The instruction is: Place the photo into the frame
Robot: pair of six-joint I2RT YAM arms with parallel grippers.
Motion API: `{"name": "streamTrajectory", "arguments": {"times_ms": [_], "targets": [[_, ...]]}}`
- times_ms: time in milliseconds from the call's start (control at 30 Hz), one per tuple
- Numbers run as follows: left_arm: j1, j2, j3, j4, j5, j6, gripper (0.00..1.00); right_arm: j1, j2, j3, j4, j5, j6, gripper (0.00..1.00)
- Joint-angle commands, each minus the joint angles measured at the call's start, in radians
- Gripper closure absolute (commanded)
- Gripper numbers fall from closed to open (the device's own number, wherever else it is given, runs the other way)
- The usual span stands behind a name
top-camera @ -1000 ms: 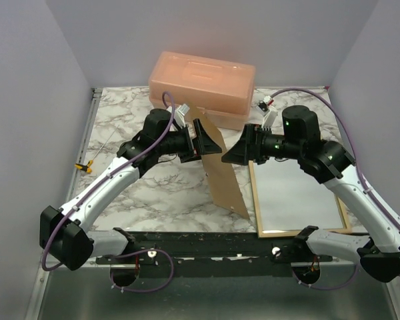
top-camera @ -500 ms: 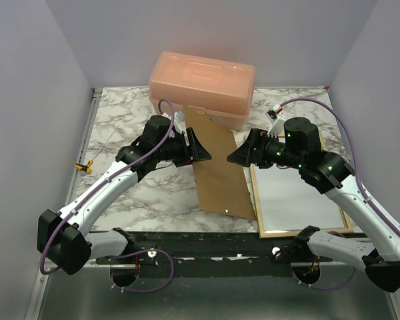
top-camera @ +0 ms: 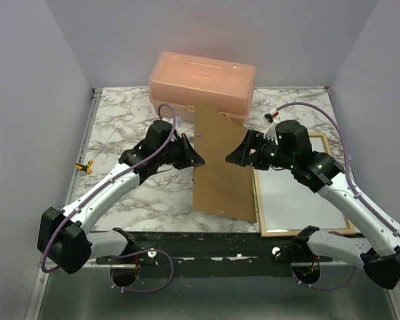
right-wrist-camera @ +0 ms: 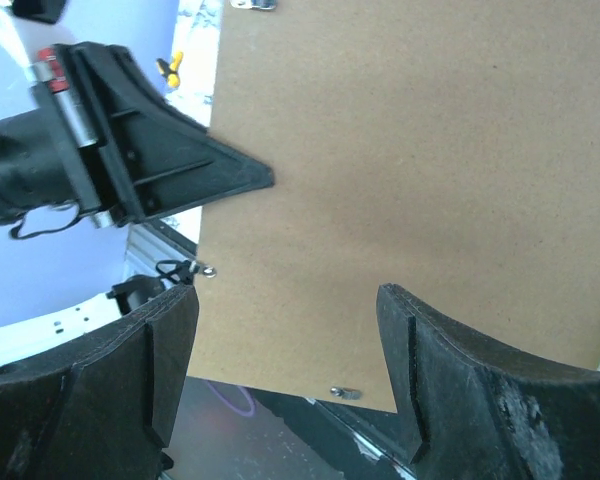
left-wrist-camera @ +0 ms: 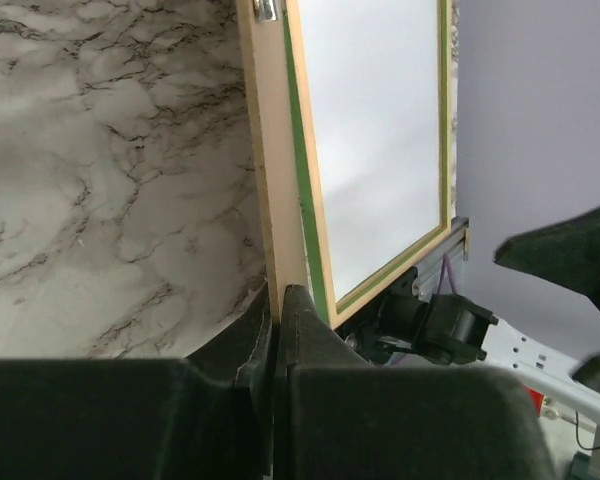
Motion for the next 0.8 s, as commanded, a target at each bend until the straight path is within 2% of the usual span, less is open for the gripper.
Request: {"name": "streamTrajectory", "arguments": {"times_ms": [0, 167, 500, 767], "targets": [[-0.005, -0.087, -0.006, 0.002, -0.089, 0.032, 1.0, 0.0, 0.037, -0.004, -0.058, 0.087, 0.004, 0.21], [0.007, -0.234, 0.005, -0.058, -0.174, 0.034, 1.0, -0.005, 0.069, -0.029, -0.123, 0.189, 0.0, 0.22], [0.012, -0.496, 0.136, -0.239, -0.376, 0.071, 1.0, -0.041, 0.175, -0.149, -0.188, 0.362, 0.005, 0.26], [0.011, -0.594, 0.146, -0.177, -0.316, 0.059, 1.0, -0.041, 0.332, -0.218, -0.164, 0.395, -0.003, 0.32]]}}
